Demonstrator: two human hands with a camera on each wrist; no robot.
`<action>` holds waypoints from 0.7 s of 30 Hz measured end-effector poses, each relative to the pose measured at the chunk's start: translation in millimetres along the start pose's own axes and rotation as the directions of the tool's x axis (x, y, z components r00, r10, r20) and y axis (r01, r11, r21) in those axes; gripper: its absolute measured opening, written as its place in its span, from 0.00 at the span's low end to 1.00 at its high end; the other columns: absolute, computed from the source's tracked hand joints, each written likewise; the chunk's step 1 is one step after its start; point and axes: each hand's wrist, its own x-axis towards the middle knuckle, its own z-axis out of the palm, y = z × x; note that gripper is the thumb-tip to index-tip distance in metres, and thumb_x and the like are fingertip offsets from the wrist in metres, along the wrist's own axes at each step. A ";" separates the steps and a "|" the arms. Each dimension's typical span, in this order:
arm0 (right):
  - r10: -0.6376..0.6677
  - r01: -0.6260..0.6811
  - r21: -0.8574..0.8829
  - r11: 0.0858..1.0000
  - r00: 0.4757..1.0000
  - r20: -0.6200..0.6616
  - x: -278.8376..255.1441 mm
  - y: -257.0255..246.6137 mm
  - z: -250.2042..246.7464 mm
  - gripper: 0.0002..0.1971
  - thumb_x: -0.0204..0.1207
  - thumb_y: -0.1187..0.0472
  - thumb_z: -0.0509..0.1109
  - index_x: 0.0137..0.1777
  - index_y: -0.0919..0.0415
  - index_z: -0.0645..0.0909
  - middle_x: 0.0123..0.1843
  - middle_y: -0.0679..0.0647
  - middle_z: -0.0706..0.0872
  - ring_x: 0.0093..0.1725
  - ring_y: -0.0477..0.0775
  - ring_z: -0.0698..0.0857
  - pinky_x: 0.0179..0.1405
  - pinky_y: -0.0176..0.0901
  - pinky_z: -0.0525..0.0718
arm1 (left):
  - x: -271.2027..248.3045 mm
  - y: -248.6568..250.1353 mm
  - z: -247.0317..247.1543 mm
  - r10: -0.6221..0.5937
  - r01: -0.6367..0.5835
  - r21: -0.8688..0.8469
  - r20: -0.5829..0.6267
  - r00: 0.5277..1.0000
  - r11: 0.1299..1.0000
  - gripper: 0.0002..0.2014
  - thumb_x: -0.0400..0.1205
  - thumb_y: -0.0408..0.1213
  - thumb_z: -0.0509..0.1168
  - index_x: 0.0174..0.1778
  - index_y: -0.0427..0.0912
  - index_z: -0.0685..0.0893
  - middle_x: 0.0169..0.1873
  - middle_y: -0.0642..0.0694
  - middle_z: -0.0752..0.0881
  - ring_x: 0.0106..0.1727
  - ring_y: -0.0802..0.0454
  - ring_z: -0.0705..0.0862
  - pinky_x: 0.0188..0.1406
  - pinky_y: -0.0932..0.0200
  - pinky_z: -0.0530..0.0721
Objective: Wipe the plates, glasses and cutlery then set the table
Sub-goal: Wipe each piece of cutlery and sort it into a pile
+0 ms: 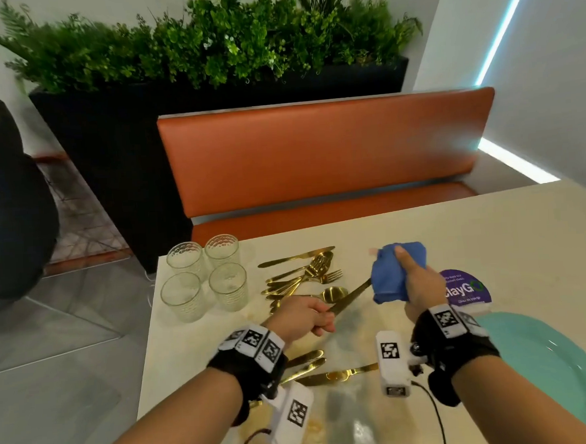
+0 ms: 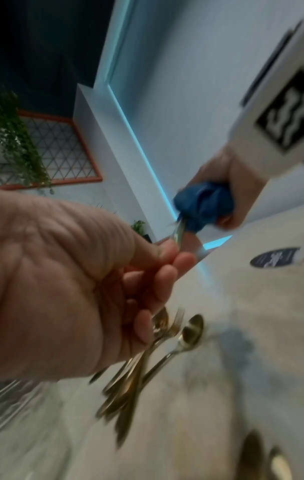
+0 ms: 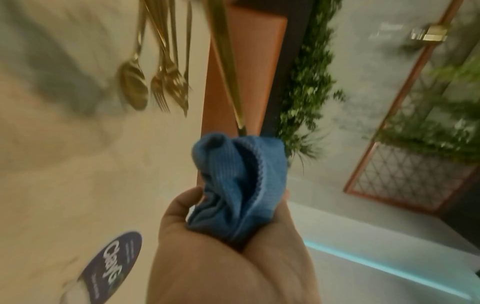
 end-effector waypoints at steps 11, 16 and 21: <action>0.155 -0.049 -0.279 0.959 0.914 0.375 -19.2 47.6 25.2 0.15 0.73 0.58 0.73 0.57 0.63 0.81 0.53 0.64 0.88 0.52 0.66 0.86 0.56 0.59 0.85 | 16.6 -7.9 25.1 0.003 -0.004 -0.011 -0.088 0.996 1.000 0.10 0.78 0.21 0.58 0.40 0.37 0.82 0.40 0.40 0.83 0.39 0.49 0.80 0.35 0.64 0.77; 0.107 0.068 -0.477 0.876 0.938 0.330 -16.4 51.3 26.6 0.13 0.73 0.53 0.73 0.48 0.62 0.80 0.48 0.64 0.88 0.50 0.66 0.86 0.56 0.61 0.85 | 20.1 -11.4 17.0 -0.110 0.105 0.088 0.064 0.992 0.991 0.11 0.77 0.27 0.69 0.54 0.29 0.85 0.40 0.42 0.86 0.36 0.53 0.83 0.48 0.61 0.83; 0.145 0.128 -0.638 0.759 0.923 0.358 -4.0 48.3 23.3 0.14 0.72 0.53 0.74 0.45 0.65 0.80 0.45 0.65 0.87 0.47 0.65 0.85 0.52 0.56 0.84 | 38.1 0.8 -14.2 -0.105 0.109 0.031 -0.123 0.987 0.994 0.10 0.78 0.34 0.68 0.54 0.46 0.84 0.45 0.49 0.84 0.42 0.55 0.82 0.41 0.61 0.80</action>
